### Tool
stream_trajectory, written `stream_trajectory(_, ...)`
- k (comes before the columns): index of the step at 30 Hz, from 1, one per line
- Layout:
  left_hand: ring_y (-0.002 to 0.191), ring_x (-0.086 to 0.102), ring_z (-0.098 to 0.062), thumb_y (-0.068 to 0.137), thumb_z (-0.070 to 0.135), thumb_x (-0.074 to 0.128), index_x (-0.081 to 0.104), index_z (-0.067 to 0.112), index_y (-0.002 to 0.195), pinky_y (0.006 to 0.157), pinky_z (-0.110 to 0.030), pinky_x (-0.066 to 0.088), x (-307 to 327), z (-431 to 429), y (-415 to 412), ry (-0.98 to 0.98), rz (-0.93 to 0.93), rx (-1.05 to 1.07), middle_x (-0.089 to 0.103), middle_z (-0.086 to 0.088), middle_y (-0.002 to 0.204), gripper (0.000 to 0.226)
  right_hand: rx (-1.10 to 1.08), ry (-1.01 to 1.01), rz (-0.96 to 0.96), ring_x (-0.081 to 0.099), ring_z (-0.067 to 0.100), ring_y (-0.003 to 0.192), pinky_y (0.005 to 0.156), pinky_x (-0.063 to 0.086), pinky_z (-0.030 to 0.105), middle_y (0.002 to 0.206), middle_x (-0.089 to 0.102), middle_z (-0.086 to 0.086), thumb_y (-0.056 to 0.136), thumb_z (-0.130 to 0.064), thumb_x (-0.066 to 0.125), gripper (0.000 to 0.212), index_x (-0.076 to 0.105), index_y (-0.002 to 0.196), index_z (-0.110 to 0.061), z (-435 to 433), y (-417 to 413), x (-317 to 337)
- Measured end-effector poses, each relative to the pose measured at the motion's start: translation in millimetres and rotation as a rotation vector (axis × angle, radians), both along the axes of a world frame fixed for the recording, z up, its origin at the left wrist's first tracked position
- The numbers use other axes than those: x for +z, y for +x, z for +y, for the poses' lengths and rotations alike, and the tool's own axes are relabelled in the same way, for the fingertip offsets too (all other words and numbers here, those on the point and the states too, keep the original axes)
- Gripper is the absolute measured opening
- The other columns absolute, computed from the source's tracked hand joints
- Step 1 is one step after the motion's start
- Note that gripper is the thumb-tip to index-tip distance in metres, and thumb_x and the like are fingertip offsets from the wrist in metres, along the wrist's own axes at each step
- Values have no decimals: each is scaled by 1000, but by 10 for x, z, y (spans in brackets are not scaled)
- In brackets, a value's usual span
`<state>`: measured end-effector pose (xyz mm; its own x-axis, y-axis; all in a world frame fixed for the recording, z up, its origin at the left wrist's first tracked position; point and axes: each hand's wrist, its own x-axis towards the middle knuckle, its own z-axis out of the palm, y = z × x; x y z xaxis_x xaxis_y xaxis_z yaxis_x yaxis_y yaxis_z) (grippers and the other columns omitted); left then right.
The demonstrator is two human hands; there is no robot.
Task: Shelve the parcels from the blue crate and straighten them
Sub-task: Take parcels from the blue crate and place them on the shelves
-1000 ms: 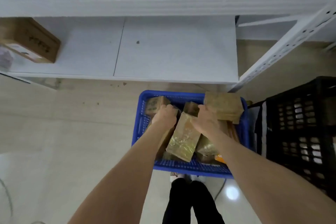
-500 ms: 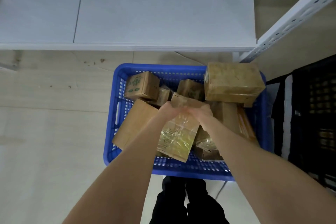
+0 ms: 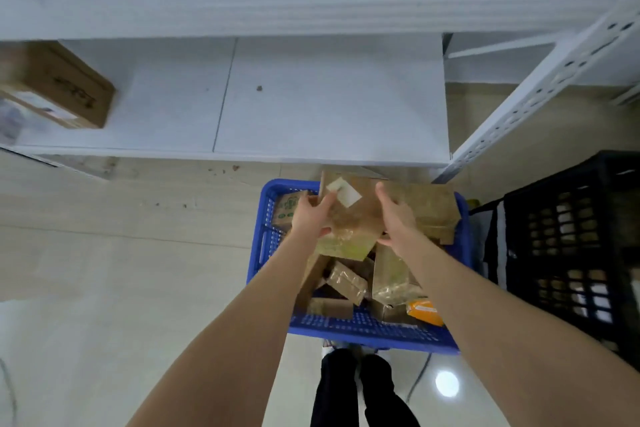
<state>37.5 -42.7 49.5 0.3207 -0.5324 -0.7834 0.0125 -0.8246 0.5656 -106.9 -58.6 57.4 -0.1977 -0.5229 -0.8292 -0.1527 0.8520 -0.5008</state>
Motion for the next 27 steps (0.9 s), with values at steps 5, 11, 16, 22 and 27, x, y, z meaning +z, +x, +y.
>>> stream_trajectory(5, 91, 62, -21, 86, 48, 62, 48, 6, 120, 89, -45, 54, 998, -23, 191, -124, -47, 86, 57, -1, 92, 56, -178, -20, -230, 52, 33, 119, 88, 55, 47, 138, 48, 11, 86, -61, 57, 65, 44, 132, -19, -118, 59, 883)
stream_trajectory(11, 95, 59, -22, 90, 57, 49, 48, 24, 118, 91, -48, 52, 1870, 98, 388, -310, -39, 136, 57, 1, 97, 43, -195, 39, -432, 62, 31, 92, 82, 56, 44, 108, 61, 13, 84, -66, 56, 59, 54, 112, -15, -145, 201, 1829)
stream_trajectory(16, 93, 60, -22, 88, 58, 52, 48, 18, 117, 91, -47, 52, 2285, 203, 521, -324, 57, 222, 58, -4, 101, 49, -95, 39, -556, 60, 25, 76, 68, 54, 37, 98, 60, 14, 81, -43, 64, 39, 57, 110, -18, -71, 259, 2205)
stream_trajectory(22, 98, 60, -25, 84, 55, 60, 55, 21, 114, 83, -44, 52, 2566, 331, 651, -148, 185, 124, 63, -7, 109, 47, -10, 4, -621, 55, 27, 89, 74, 52, 39, 106, 57, 14, 77, -28, 65, 50, 56, 125, -20, 44, 261, 2309)
stream_trajectory(27, 102, 59, -28, 83, 36, 65, 57, 24, 102, 88, -47, 50, 2740, 392, 777, -159, 149, 21, 63, -8, 105, 24, 77, -8, -673, 55, 29, 88, 79, 51, 41, 101, 57, 15, 77, -24, 62, 51, 57, 127, -20, 93, 227, 2413)
